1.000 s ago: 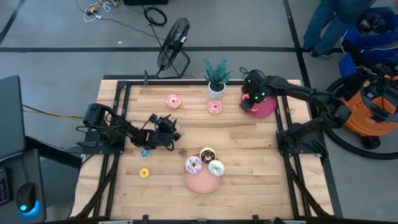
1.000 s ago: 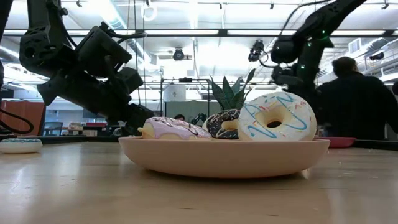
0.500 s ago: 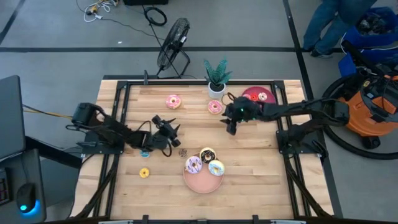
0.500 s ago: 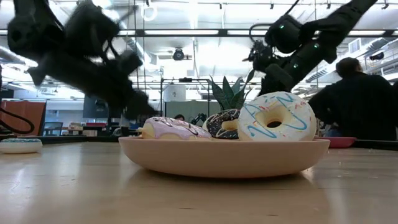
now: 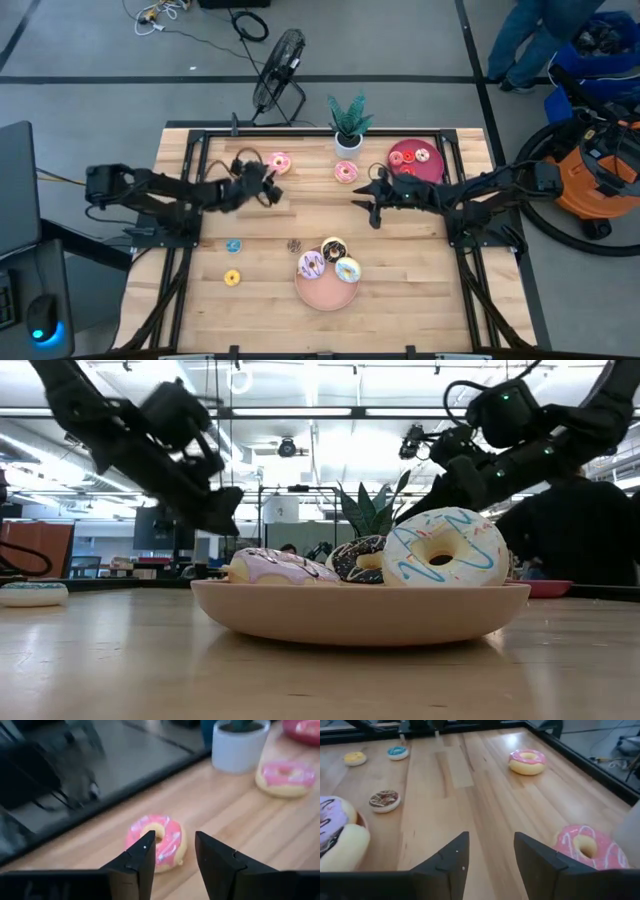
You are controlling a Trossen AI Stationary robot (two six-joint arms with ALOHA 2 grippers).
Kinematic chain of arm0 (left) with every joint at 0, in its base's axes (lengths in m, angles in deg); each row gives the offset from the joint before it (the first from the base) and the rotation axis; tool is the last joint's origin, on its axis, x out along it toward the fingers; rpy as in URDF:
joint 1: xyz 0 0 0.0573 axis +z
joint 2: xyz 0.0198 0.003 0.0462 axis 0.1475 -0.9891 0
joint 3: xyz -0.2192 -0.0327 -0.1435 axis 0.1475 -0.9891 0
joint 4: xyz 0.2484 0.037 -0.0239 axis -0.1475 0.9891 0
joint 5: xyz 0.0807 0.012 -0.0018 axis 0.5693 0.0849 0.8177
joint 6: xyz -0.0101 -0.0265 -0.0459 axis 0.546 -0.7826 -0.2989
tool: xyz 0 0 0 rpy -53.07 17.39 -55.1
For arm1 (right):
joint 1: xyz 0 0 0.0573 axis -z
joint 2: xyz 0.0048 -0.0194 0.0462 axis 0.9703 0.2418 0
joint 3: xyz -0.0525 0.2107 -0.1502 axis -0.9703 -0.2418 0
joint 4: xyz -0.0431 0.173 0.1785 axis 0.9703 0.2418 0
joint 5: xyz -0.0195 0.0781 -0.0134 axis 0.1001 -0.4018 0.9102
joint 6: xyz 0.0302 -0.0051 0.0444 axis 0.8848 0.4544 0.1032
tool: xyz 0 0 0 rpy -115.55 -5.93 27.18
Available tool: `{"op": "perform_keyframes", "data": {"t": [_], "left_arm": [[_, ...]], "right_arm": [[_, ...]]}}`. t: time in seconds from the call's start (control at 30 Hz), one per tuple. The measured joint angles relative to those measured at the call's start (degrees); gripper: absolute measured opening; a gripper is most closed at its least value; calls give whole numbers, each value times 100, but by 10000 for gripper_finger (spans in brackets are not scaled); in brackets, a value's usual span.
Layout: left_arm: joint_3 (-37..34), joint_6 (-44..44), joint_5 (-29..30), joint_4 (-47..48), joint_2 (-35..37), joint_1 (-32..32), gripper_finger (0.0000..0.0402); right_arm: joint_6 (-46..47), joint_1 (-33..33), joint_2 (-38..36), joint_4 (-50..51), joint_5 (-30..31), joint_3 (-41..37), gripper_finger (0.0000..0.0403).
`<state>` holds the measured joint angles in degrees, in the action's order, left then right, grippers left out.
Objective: Pick & Place donuts
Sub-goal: Put the large pink donut on the pink plate
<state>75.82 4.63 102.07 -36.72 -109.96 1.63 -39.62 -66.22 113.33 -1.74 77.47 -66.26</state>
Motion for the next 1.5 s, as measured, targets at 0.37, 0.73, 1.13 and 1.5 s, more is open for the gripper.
{"op": "perform_keyframes", "data": {"t": [0.37, 0.73, 1.13, 1.5], "left_arm": [[31, -66, -2393, -37, -89, 2088, 261], [39, -458, -2420, -578, -827, 2423, 242], [1080, -64, -2901, -24, -1840, 2419, 221], [1928, 307, -2693, 1746, -1897, 2423, 205]], "right_arm": [[-155, -81, 0, -191, 191, -108, 165], [-157, -81, 0, -213, 167, -108, 165], [-153, -79, 0, -294, 168, -108, 165], [-103, -79, 0, -249, 167, -108, 165]]}}
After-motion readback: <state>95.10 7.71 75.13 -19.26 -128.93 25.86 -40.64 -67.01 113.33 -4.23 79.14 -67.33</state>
